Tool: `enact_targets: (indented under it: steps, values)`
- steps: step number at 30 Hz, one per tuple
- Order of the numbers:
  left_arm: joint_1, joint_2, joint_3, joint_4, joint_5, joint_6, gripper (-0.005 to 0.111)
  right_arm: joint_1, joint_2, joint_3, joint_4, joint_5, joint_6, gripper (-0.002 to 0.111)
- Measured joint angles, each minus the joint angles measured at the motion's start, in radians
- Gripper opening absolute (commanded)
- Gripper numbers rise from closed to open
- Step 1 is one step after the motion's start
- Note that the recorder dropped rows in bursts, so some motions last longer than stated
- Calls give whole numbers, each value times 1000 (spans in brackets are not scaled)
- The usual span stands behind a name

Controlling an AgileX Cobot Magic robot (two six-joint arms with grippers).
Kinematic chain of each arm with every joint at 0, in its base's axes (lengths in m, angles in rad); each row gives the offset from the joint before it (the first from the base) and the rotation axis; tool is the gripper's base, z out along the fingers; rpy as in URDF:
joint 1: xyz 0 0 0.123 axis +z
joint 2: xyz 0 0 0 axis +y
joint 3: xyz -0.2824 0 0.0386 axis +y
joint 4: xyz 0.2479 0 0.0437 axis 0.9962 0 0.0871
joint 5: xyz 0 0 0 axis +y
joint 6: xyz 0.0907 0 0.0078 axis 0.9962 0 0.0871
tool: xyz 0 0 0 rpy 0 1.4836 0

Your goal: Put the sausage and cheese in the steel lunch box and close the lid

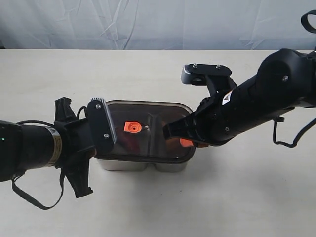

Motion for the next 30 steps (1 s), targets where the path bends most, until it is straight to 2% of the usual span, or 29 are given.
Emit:
enact_targets:
  steps: [11, 16, 19, 25, 27, 29, 30]
  values:
    - [0, 43, -22, -14, 23, 1, 0, 0, 13, 0, 4, -18, -4, 7]
    - [0, -25, -22, -23, 80, 1, 0, 0, -52, 0, 4, -29, -4, 7]
    - [0, -159, -55, -72, 108, 1, 0, 0, -151, 0, 4, -31, -4, 7]
    - [-16, -458, -71, -295, 147, 49, 0, 0, -385, 0, 6, 64, 3, 7]
    - [-44, -551, -71, -375, 161, 124, 0, 0, -444, 0, 6, 111, 5, 7]
    - [-116, -707, -71, -583, 203, 287, 0, 0, -556, 0, 4, 230, 7, 7]
    - [-127, -733, -71, -626, 227, 317, 0, 0, -573, 0, 2, 257, 7, 7]
